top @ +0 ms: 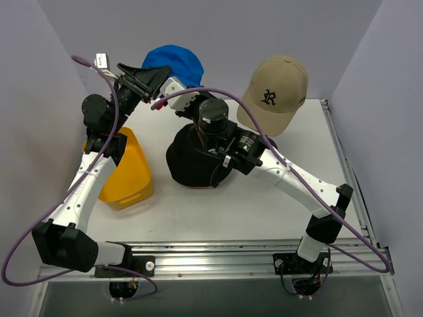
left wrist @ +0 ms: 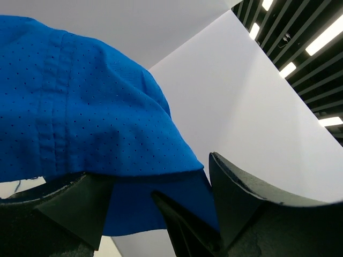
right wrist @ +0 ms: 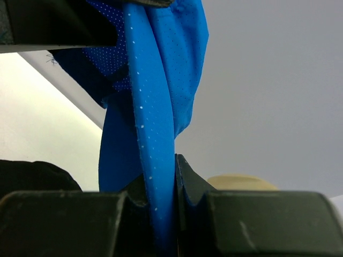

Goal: Stack the hats

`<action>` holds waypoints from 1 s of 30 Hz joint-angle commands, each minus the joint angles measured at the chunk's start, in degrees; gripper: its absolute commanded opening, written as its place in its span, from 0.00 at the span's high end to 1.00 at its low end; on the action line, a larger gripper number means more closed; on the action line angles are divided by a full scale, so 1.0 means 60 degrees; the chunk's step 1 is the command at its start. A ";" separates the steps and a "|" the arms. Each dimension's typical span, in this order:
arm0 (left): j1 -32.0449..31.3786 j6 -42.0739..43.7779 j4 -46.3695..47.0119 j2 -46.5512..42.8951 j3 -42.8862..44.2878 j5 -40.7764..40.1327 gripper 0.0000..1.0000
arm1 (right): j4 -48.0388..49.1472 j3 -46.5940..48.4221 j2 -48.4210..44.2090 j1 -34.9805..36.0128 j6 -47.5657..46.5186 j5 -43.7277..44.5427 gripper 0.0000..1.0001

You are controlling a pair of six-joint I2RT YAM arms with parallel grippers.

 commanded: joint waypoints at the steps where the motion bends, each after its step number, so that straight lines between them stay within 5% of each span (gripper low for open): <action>1: 0.0016 -0.0370 0.0889 0.0157 0.0142 0.0099 0.23 | 0.0365 0.0050 -0.0246 0.0003 0.0282 -0.0187 1.00; 5: -0.0057 -0.0253 0.0745 0.0303 0.0332 0.0245 0.32 | 0.0321 -0.0052 -0.0231 0.0003 0.0428 -0.0362 1.00; 8: -0.0057 -0.0545 0.1050 0.0377 0.0260 0.0523 0.56 | 0.0247 -0.0081 -0.0232 0.0003 0.0633 -0.0596 1.00; 9: -0.0028 -0.0822 0.1400 0.0435 0.0231 0.0568 0.75 | 0.0247 -0.0154 -0.0246 -0.0011 0.0735 -0.0699 1.00; 11: -0.0013 -0.1116 0.1666 0.0465 0.0186 0.0641 0.96 | 0.0247 -0.0300 -0.0334 -0.0012 0.0794 -0.0816 1.00; 15: 0.0060 -0.1570 0.1521 0.0421 0.0332 0.0773 0.98 | 0.0612 -0.0901 -0.0685 -0.0012 0.0882 -0.1167 0.97; 23: 0.0236 -0.2962 0.1315 0.0069 0.0128 0.0407 0.98 | 0.1990 -0.2950 -0.1959 -0.0143 0.1482 -0.2266 0.65; 30: 0.0250 -0.4236 0.1564 0.0026 0.0230 0.0392 0.98 | 0.3087 -0.3976 -0.2340 -0.0275 0.1908 -0.2824 0.59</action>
